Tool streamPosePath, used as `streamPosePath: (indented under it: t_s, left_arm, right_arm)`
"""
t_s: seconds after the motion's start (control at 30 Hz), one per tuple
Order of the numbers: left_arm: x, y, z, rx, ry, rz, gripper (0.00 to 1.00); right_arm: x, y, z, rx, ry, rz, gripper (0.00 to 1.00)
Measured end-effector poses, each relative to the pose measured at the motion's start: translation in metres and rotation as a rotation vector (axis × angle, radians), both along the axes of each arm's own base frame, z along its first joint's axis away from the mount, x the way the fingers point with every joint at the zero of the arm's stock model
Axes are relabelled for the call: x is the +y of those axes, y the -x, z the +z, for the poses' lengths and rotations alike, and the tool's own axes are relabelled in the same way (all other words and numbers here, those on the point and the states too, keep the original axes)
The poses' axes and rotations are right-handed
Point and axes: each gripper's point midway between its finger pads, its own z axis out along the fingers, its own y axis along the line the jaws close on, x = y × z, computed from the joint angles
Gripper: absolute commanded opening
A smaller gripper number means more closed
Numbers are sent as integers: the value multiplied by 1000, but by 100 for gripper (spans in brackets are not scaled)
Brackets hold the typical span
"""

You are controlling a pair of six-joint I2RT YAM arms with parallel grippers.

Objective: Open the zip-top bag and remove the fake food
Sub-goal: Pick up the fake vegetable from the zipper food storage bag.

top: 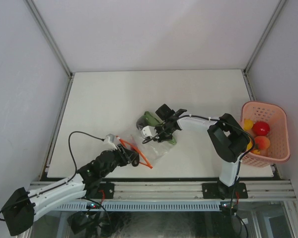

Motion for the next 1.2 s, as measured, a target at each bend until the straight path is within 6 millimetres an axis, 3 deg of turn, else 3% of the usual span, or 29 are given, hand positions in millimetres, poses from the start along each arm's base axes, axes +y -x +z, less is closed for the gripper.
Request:
streamPosePath:
  t_s: [0.3,0.73,0.97,1.2]
  left_arm:
    - [19,15,-15,50,-102,-17,16]
    - [18,34,11,75,-84,-97,14]
    - [22,50,17,127,-99,-146,14]
    - [26,64,27,166,-95,-179,12]
  right_arm:
    - [1,1,3,1,-10,1,2]
    - [9,7,38,18,-121,7,6]
    - [13,23,56,74,-195,44,8]
    - [24,53,81,182,-320,126,17]
